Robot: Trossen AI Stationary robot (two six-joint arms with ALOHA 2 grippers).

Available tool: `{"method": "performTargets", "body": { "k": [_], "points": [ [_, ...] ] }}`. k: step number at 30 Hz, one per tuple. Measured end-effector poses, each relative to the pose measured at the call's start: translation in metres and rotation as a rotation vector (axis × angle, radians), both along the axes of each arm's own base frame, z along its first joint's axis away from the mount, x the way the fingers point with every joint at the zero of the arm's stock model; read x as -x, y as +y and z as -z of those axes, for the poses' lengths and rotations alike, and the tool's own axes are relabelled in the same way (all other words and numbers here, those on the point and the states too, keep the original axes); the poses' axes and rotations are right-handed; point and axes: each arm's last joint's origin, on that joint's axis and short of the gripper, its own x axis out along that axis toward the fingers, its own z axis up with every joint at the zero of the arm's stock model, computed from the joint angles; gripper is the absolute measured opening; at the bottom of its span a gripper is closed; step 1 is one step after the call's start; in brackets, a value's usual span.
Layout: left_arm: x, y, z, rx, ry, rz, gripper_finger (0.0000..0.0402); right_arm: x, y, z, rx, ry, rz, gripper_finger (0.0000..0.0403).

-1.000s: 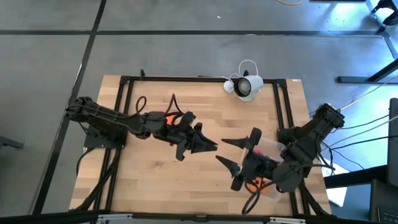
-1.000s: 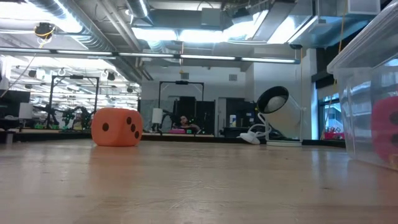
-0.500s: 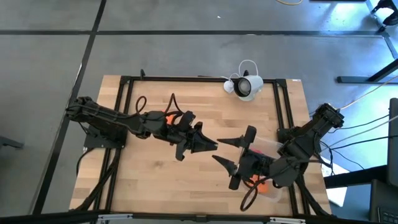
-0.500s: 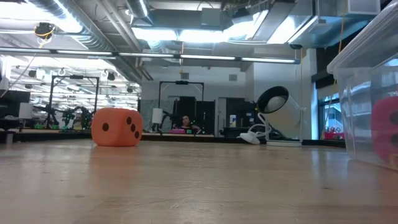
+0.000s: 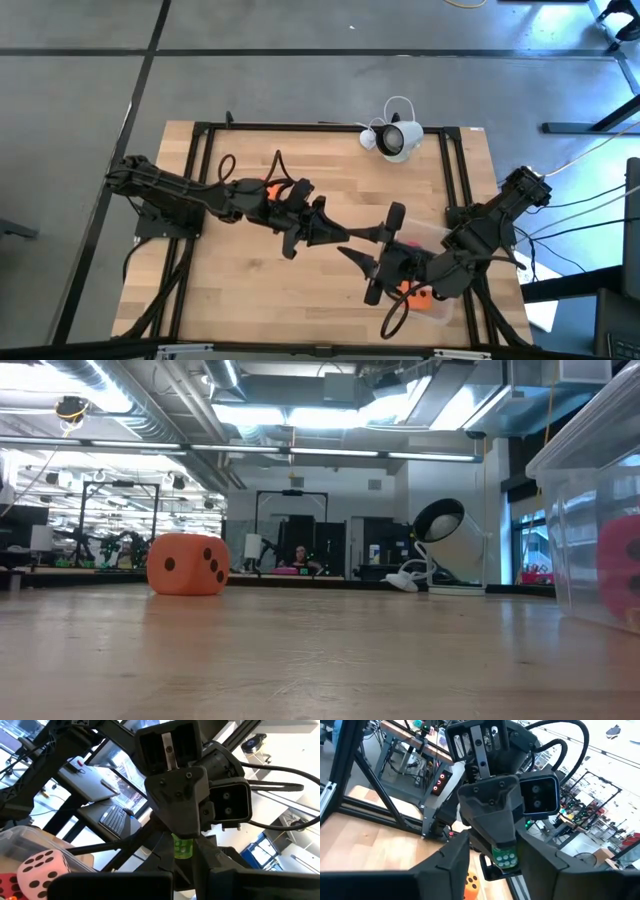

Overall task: Pick & Place Dice
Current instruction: Put the small green die into the transparent bin

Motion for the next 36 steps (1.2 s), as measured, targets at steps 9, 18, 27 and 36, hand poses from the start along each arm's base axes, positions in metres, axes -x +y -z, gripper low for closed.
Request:
{"method": "performTargets", "body": {
  "k": [9,18,27,36],
  "points": [
    [0.0,-0.0003,0.0003,0.002,0.004,0.007,0.001,0.0002,-0.0001,0.0001,0.011,0.004,0.002,0.007],
    [0.0,0.0,0.0,0.007,0.002,0.005,0.001,0.0009,-0.0008,-0.0002,0.035,0.006,0.034,0.0051],
    [0.0004,0.0005,-0.0016,0.016,-0.014,-0.003,0.006,0.0019,0.0004,-0.0005,0.026,-0.002,0.039,0.0051],
    [-0.0003,0.0004,-0.0013,0.02,-0.016,-0.002,0.0131,0.0061,0.0059,-0.0005,-0.027,-0.02,0.032,0.0051]
  ]
}}
